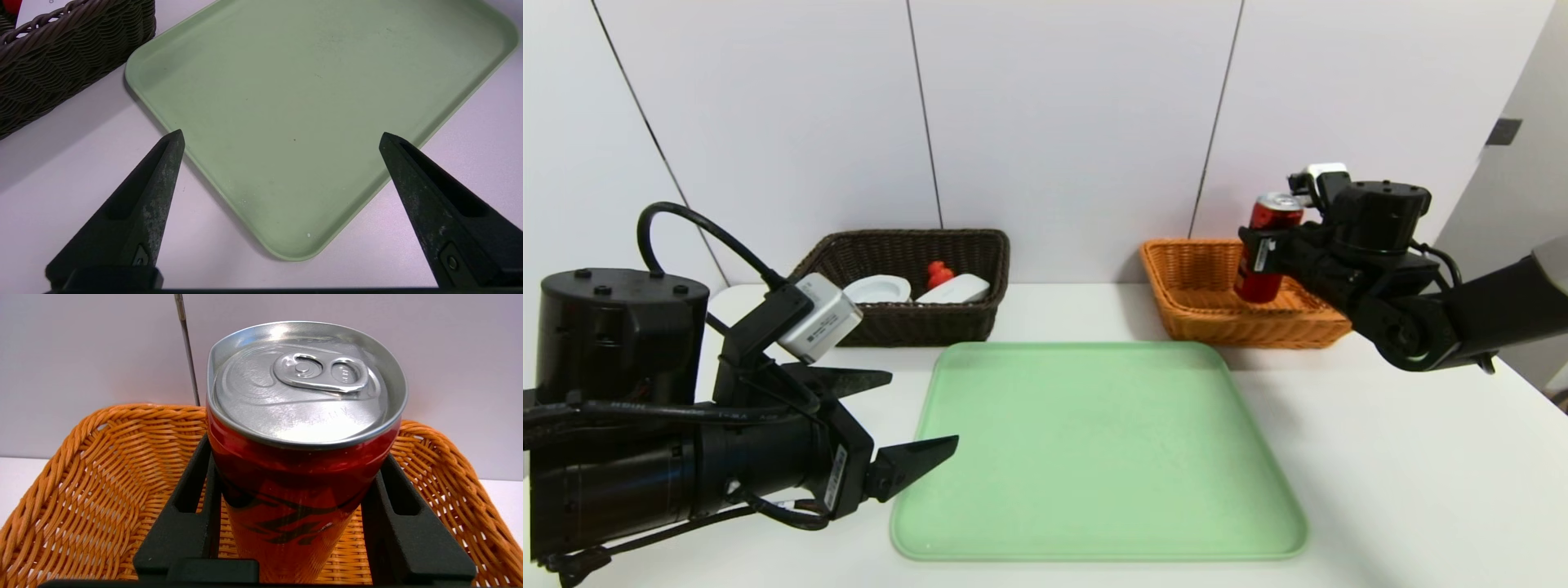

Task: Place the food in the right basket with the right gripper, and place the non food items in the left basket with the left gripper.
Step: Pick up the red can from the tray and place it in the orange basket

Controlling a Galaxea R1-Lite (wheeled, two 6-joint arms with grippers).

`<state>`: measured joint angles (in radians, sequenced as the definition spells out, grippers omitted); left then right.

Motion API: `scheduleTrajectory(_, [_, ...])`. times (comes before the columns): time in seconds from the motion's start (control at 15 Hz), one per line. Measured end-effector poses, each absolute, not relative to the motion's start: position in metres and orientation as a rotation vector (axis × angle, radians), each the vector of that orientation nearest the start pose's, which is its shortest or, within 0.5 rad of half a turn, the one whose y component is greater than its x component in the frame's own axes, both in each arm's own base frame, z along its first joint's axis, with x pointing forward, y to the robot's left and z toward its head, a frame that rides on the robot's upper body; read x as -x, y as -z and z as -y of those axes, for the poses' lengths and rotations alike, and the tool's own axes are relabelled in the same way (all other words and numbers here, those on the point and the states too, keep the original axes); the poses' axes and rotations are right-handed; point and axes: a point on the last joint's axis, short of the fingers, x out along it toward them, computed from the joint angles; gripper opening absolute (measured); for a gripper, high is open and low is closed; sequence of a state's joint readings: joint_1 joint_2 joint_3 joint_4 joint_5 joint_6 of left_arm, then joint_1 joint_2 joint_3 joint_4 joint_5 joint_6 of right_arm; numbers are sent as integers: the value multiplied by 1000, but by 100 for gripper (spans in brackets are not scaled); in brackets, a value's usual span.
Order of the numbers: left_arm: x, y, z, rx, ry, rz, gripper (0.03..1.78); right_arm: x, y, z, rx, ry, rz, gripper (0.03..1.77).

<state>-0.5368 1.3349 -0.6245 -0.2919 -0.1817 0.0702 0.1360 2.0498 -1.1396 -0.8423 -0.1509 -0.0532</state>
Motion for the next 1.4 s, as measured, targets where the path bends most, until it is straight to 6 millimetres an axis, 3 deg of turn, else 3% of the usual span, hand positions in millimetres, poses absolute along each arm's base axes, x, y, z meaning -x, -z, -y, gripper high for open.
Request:
scheduleTrajectory(1.13, [-176,-191,110,-144,721,-407,169,-424,-150,-45,59,21,-129,92])
scheduleTrajectory(1.4, [-176,-191,110,-145,721,-407,169,-424,-152,-46,56,20,-123,125])
